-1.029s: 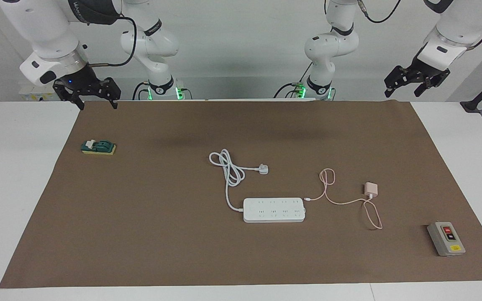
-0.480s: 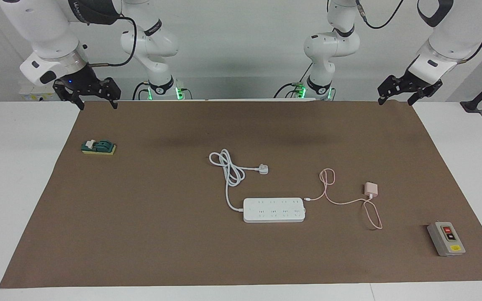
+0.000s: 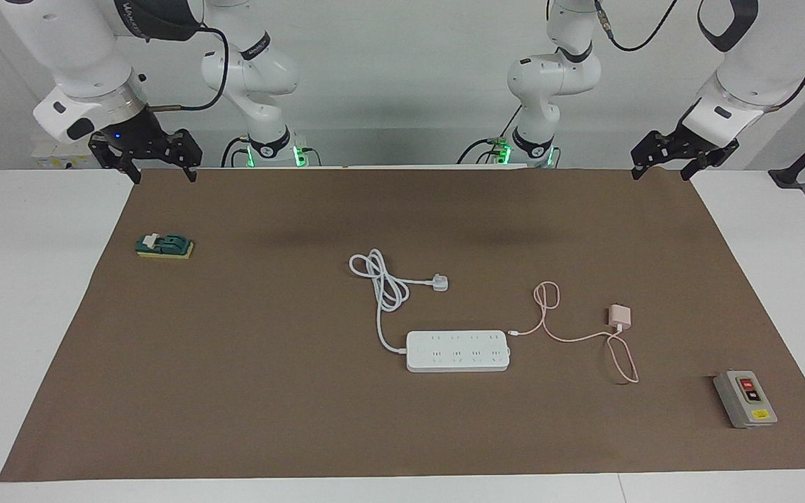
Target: Unplug charger and place it aside
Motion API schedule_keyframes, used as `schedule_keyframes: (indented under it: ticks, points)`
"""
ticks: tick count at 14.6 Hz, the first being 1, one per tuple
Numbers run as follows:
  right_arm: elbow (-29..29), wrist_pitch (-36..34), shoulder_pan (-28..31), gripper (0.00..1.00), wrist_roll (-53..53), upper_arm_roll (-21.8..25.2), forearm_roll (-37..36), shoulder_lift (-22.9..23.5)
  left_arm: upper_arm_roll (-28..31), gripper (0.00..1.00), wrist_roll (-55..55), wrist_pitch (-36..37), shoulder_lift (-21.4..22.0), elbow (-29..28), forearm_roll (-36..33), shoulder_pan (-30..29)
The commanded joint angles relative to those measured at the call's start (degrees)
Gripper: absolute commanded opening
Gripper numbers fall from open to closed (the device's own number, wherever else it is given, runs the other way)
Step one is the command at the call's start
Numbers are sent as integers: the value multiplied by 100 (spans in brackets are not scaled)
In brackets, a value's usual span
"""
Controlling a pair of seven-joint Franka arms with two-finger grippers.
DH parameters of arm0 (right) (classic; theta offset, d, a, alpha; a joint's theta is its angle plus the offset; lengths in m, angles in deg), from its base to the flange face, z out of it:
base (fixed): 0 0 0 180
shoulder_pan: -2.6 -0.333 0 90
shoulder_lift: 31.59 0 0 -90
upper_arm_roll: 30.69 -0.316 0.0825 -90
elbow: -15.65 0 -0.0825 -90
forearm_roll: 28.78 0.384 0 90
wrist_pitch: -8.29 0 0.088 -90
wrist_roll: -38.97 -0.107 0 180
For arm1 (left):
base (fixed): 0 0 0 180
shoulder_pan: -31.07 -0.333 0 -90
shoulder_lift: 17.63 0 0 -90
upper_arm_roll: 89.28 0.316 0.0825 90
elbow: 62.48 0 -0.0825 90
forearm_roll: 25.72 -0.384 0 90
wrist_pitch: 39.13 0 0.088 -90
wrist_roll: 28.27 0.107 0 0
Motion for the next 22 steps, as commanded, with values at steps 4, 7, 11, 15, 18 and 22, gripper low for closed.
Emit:
schedule_keyframes:
  ticks: [4,7,11,15,18,22]
  points:
    - [-35,39,62,100,-55,-62,-29,-74,96,100,34,-341,-38,80,-57,119]
    - [-44,38,53,100,-55,-62,-21,-83,78,100,34,-508,-29,28,-48,119]
    - [-44,30,44,100,-29,-70,-29,-83,95,100,26,-534,-29,28,-39,268]
    - [-44,30,44,100,-29,-70,-21,-83,122,100,17,-534,-29,1,-39,374]
    - [-44,30,44,100,-29,-70,-21,-83,122,100,17,-534,-20,1,-39,374]
    - [-44,21,44,100,-20,-70,-21,-83,122,100,17,-534,-11,1,-39,365]
